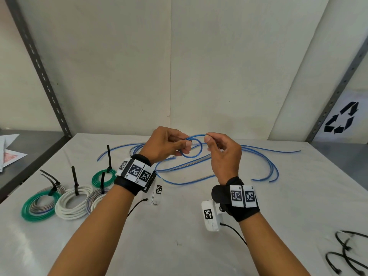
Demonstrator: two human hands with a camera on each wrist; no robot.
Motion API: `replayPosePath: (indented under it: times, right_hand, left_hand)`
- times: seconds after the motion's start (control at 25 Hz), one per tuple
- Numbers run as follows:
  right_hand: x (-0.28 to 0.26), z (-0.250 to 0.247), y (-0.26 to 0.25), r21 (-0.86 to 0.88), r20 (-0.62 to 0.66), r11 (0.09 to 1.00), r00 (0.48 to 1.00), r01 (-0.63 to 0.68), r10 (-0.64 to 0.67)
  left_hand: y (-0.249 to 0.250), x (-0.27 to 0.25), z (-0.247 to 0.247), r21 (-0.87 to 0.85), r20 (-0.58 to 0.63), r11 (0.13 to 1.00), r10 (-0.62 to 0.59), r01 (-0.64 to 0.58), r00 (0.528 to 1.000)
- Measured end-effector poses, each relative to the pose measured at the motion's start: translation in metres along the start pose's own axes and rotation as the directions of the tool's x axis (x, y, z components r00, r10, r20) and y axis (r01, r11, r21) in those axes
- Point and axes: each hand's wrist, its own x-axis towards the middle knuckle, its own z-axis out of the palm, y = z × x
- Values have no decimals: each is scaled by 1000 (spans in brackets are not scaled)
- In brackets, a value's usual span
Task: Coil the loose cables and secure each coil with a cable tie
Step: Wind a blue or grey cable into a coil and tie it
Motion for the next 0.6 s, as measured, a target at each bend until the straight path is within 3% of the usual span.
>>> replayPosePath:
  times: [0.16, 0.36, 0.44, 0.6]
  right_hand:
    - [-6, 5, -8, 114, 143, 987, 985, -112, 95]
    - [-6, 6, -8, 163, 92, 975, 987, -149, 136]
    - [-2, 1, -5, 59, 107, 995, 992, -78, 72]
    - [2, -11, -8, -206, 357, 972, 933, 117, -37]
  left_hand:
    - [0, -1, -1, -175, -128, 985, -11, -11, 992]
    - [2, -3, 5, -232, -100, 973, -32, 8, 994]
    - [2, -2, 4, -115, -56, 993, -21, 15, 998]
    - [6, -3, -1, 185, 58, 983, 0, -11, 998]
